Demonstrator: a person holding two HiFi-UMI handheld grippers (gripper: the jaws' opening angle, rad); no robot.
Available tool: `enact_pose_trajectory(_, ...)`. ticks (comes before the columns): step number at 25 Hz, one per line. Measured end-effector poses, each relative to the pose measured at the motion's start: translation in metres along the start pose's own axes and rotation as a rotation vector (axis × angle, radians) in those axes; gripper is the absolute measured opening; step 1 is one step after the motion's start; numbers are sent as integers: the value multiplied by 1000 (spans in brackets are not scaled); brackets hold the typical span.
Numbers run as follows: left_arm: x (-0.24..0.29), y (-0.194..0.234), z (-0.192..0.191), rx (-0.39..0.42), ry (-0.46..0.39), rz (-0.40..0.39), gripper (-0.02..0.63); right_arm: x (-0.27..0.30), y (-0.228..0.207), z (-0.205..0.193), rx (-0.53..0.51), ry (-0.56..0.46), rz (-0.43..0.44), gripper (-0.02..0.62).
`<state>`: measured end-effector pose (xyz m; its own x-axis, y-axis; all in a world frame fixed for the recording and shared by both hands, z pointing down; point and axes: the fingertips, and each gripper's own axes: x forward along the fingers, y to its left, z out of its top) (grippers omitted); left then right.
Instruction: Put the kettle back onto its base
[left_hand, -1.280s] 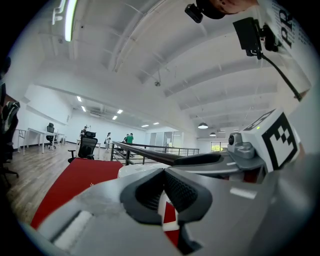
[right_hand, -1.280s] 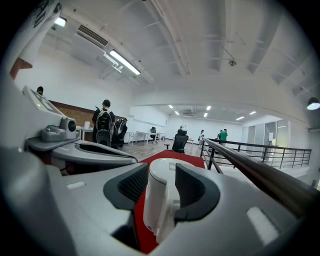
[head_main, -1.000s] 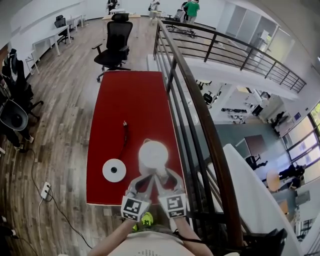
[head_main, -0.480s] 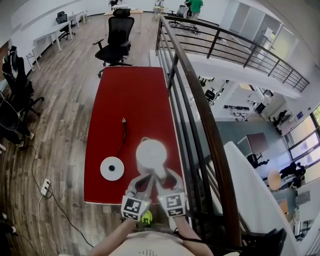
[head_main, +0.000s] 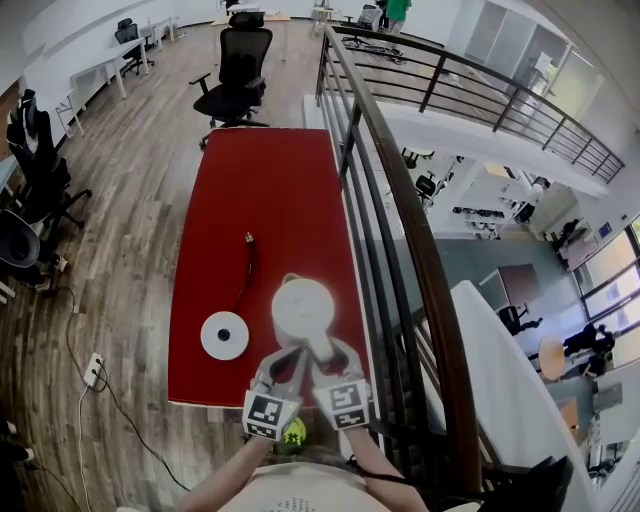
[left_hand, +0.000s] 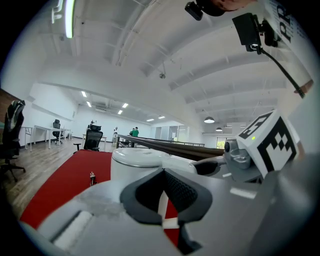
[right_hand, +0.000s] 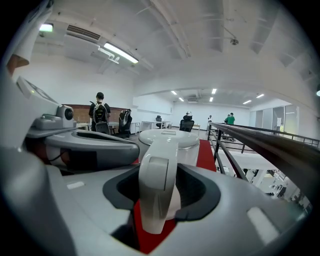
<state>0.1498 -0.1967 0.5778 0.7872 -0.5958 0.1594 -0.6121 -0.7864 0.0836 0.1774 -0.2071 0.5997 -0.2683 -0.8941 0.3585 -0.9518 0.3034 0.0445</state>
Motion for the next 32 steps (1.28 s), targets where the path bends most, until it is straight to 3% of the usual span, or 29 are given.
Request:
enact_pose_trajectory(10,1,1,-16,0,33,7,-8,10,-9,-2,19,3,-9,164)
enact_pose_trajectory(27,10,-2,-5,7,3,8,-8,7,-13,-1,61,-23,12,156)
enact_pose_trajectory(32,11,-1,6,15,-14,9,-8,5,-16,15,74,-47,23,155)
